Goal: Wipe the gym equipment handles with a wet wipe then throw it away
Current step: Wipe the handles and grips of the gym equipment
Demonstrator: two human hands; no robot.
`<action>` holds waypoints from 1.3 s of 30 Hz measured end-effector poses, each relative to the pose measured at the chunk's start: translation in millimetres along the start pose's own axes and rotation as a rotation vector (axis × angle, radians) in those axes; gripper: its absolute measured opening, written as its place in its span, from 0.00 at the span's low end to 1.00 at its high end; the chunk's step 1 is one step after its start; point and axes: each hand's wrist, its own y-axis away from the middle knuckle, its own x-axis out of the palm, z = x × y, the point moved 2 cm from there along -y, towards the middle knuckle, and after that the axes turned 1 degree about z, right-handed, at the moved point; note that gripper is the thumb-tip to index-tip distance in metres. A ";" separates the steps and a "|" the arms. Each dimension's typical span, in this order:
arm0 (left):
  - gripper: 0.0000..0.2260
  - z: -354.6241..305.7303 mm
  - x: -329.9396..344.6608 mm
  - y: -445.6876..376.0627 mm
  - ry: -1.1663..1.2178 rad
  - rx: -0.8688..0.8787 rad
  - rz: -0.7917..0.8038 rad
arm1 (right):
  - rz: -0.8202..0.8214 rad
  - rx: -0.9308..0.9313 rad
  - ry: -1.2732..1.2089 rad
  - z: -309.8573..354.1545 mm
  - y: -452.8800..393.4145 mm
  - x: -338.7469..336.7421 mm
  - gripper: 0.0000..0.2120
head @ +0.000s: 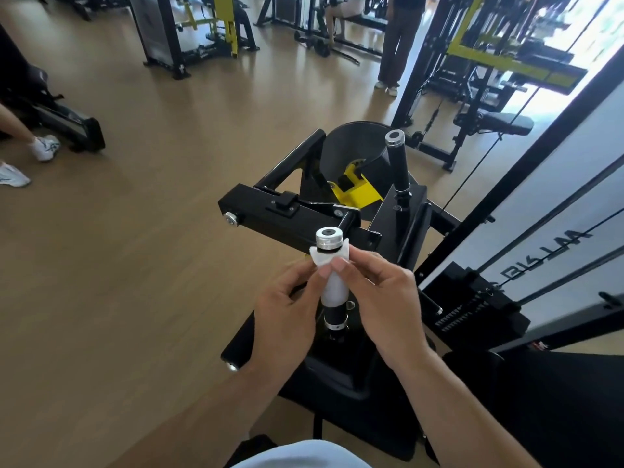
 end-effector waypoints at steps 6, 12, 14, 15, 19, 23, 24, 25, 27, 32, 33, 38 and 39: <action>0.14 7.9 -2.9 -0.3 0.034 0.059 -0.003 | -0.122 -0.047 -0.093 -11.6 8.6 -2.0 0.12; 0.11 -1.8 -6.0 -12.0 0.065 0.102 -0.022 | -0.307 -0.137 -0.029 -6.2 -4.8 1.7 0.10; 0.09 3.8 -6.3 -8.7 0.062 0.067 -0.017 | -0.365 -0.117 0.042 -11.6 -1.3 -1.5 0.12; 0.09 7.0 -6.2 -6.3 0.062 0.055 -0.014 | -0.334 -0.122 0.010 -14.9 1.9 -1.2 0.09; 0.12 6.7 -5.7 -5.5 0.047 0.055 0.005 | -0.095 -0.121 -0.131 -14.7 15.5 10.1 0.14; 0.18 -3.7 -5.6 -17.1 0.112 0.065 0.036 | -0.011 -0.176 -0.106 -2.1 -1.2 9.6 0.16; 0.18 -3.2 -6.3 -18.6 0.115 0.051 0.039 | -0.008 -0.183 -0.102 -1.9 -4.3 8.4 0.16; 0.16 -1.1 -7.1 -18.6 0.111 0.031 0.045 | -0.009 -0.187 -0.094 -3.9 -4.8 7.4 0.16; 0.14 8.2 -9.3 -12.1 0.096 -0.034 0.065 | -0.025 -0.176 -0.039 -14.5 2.0 3.6 0.15; 0.12 28.9 -8.6 10.6 0.031 -0.123 0.058 | -0.022 -0.113 0.039 -43.5 26.1 -7.0 0.15; 0.11 25.4 -7.8 8.6 0.044 -0.116 0.055 | -0.023 -0.117 0.014 -39.7 23.3 -6.1 0.15; 0.14 -2.0 -6.0 -12.6 0.110 0.024 0.031 | -0.026 -0.209 -0.014 -8.2 -7.2 1.4 0.14; 0.14 0.2 -6.5 -12.4 0.116 0.017 0.029 | -0.027 -0.202 -0.022 -10.5 -8.0 0.2 0.14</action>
